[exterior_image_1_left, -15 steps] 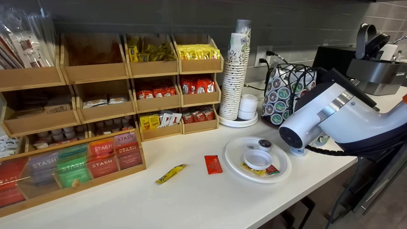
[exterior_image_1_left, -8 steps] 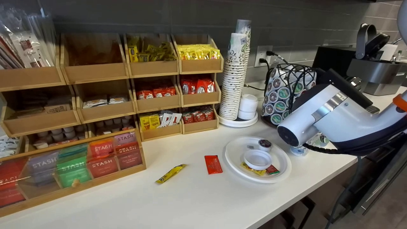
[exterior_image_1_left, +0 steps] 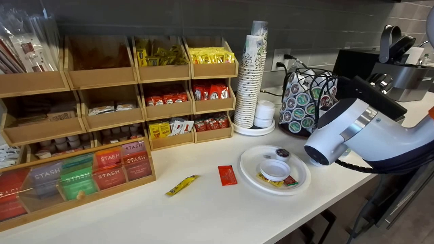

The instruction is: Take the k-cup out of the metal cup and transfer it to the coffee cup

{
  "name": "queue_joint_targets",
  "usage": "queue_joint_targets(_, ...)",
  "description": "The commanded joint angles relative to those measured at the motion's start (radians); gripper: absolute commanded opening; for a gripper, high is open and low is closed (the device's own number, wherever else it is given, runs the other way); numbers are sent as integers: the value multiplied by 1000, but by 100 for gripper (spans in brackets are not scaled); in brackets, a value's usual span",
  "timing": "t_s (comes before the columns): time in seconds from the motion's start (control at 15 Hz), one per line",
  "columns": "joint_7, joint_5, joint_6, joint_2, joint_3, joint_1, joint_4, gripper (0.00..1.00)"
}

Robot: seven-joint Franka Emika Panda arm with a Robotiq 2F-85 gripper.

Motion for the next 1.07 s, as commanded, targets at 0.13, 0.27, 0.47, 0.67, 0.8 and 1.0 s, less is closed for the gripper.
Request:
queue_joint_targets(0.13, 25, -84, -102, -16, -10, 11, -102, 4)
queue_joint_targets(0.27, 31, -99, -125, -20, -7, 10, -130, 4)
queue_joint_targets(0.47, 49, -118, -150, -34, -1, 10, -175, 4)
queue_joint_targets(0.67, 72, -126, -171, -43, 8, 12, -208, 4)
queue_joint_targets(0.8, 57, -108, -144, -52, 22, 0, -198, 4)
queue_joint_targets(1.0, -118, -111, 90, -118, 32, -64, -137, 4)
